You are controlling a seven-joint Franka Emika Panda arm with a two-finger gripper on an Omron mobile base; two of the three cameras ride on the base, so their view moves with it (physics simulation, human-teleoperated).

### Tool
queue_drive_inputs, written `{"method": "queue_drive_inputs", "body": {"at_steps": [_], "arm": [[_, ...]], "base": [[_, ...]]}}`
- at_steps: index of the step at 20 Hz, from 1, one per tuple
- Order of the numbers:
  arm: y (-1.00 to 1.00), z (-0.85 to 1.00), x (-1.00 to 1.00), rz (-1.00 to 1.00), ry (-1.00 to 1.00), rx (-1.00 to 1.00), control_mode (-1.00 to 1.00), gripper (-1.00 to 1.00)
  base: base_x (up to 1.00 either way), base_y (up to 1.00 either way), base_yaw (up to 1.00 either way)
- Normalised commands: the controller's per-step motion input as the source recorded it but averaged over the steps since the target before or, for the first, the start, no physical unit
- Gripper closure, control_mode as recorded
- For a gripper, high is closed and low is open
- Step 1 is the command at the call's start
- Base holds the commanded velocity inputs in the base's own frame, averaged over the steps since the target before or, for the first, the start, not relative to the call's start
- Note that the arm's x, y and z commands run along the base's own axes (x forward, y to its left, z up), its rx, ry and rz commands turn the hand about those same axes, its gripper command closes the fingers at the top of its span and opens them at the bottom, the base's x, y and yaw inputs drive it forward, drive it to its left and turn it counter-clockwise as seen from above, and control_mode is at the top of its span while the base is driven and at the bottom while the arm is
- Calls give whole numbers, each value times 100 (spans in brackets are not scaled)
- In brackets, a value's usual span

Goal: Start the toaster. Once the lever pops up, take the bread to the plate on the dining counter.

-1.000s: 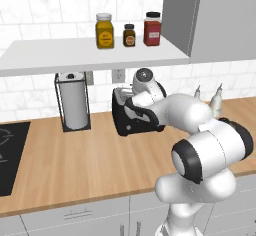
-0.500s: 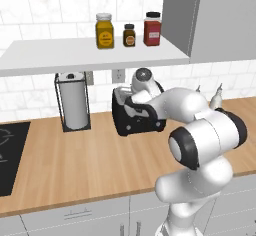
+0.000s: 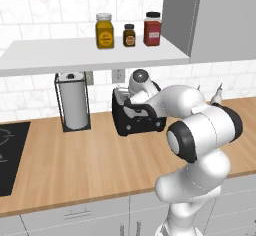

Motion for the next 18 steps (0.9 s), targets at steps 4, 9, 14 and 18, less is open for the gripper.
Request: {"method": "queue_drive_inputs", "body": {"at_steps": [4, 9, 14, 18], "arm": [[0, -13, 23, 0, 0, -1, -100, -100], [0, -9, 19, 0, -1, 0, -100, -100], [0, -5, 13, 0, -7, -1, -100, -100], [0, -3, 3, 0, -12, -3, -100, 100]], "base": [[0, 0, 0], [0, 0, 0], [0, 0, 0], [0, 0, 0]]}}
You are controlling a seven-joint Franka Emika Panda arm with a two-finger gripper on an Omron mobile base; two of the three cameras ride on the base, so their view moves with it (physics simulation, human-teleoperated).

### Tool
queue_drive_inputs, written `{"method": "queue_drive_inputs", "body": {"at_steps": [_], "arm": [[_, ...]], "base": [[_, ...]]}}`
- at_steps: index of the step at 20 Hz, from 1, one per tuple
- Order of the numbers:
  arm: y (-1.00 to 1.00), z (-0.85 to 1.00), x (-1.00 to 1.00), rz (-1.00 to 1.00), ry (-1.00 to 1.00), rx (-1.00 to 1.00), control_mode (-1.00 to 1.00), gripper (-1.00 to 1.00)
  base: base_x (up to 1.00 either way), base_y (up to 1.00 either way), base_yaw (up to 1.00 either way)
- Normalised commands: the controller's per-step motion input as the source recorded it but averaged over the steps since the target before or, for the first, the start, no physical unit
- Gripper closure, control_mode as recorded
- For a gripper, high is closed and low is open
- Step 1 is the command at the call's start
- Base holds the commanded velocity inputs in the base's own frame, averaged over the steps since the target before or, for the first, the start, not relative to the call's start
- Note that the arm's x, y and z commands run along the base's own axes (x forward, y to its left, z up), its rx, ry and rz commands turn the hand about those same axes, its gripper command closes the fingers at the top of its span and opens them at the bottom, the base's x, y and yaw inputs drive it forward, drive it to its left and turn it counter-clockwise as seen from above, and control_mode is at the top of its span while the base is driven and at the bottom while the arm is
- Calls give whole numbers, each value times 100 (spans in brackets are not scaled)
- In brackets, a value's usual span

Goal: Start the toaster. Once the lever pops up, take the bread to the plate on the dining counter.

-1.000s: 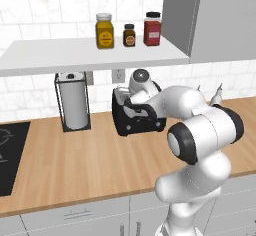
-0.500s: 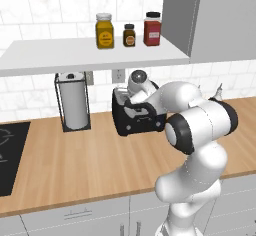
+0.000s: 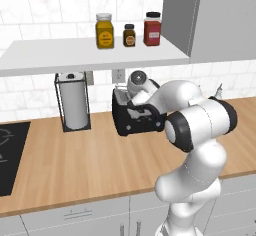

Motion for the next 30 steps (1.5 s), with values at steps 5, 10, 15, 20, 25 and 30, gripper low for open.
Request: {"method": "queue_drive_inputs", "body": {"at_steps": [5, 10, 15, 20, 25, 30], "arm": [[0, -2, 0, 0, -9, -3, -100, 100], [0, 0, 0, 0, -10, 0, -100, 100], [0, 20, 0, 0, -14, 0, -100, 100], [0, 52, -13, 0, -11, 1, -100, 100], [0, 59, -27, 0, -11, 1, -100, 100], [2, 58, -42, 0, -2, 2, -100, 100]], "base": [[0, 0, 0], [0, 0, 0], [0, 0, 0], [0, 0, 0], [0, 0, 0], [0, 0, 0]]}}
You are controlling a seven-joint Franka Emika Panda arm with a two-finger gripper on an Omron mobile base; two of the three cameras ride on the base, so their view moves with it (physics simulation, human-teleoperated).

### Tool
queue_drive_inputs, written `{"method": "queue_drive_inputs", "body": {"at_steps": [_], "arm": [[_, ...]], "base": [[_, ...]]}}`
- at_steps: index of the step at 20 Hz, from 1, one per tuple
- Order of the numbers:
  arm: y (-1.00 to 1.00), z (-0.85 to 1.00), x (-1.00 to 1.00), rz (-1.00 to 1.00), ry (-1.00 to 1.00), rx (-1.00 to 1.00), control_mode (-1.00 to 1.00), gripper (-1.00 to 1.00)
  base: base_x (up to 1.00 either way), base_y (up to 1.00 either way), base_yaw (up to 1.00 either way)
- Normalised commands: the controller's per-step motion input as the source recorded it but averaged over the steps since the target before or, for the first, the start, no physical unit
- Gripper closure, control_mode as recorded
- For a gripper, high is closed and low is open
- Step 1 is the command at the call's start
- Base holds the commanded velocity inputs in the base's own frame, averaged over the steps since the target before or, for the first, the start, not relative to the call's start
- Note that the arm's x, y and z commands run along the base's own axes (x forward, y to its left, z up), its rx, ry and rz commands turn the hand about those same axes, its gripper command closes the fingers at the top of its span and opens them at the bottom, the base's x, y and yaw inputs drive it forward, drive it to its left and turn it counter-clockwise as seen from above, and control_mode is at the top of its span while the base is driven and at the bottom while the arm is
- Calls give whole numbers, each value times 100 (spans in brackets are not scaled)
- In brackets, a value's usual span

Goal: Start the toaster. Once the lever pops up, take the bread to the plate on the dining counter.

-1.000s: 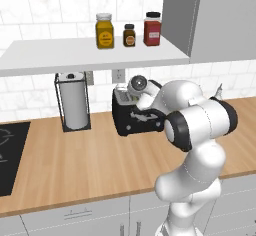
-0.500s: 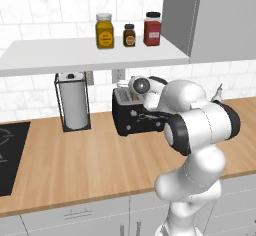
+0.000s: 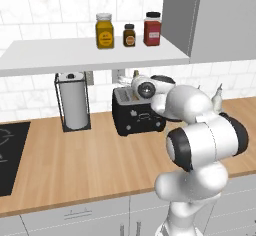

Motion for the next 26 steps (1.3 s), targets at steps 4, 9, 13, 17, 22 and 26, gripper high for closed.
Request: {"method": "queue_drive_inputs", "body": {"at_steps": [4, 9, 13, 17, 22, 26], "arm": [[2, 62, -70, 0, 3, 5, -100, 100], [4, 79, -81, 0, 4, 7, -100, 100], [5, 92, -81, 0, 6, 10, -100, 100], [6, 99, -84, 0, 7, 13, -100, 100], [4, 100, -85, -1, 8, 14, -100, 100], [4, 100, -88, -2, 8, 15, -100, 100]], "base": [[0, 0, 0], [0, 0, 0], [0, 0, 0], [0, 0, 0], [0, 0, 0], [0, 0, 0]]}}
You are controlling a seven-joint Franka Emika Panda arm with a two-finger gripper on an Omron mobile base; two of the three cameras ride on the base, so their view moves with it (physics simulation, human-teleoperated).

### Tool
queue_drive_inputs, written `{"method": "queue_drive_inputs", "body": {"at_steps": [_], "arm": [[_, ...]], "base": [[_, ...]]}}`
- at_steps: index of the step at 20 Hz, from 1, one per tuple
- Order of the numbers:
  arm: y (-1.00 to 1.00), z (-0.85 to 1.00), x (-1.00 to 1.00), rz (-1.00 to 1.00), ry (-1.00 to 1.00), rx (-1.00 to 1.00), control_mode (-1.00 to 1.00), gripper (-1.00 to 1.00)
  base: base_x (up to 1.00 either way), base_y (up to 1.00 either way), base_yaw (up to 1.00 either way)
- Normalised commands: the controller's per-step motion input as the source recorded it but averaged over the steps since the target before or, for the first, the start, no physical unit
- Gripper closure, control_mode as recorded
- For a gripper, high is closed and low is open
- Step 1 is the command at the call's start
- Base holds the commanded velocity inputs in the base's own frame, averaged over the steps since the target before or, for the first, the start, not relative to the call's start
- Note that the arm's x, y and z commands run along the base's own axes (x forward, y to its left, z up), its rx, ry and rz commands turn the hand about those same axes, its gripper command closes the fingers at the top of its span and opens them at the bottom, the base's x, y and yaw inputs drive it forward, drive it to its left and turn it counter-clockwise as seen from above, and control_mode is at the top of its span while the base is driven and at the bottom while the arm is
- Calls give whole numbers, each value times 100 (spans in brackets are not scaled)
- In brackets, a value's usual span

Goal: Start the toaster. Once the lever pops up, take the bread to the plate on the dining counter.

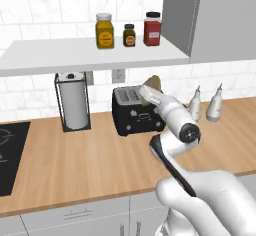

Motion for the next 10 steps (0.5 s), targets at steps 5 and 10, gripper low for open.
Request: {"method": "queue_drive_inputs", "body": {"at_steps": [5, 10], "arm": [[4, 100, -81, -4, 12, 16, -100, 100], [0, 89, -86, -7, 19, 9, -100, 100]], "base": [[0, 0, 0], [0, 0, 0]]}}
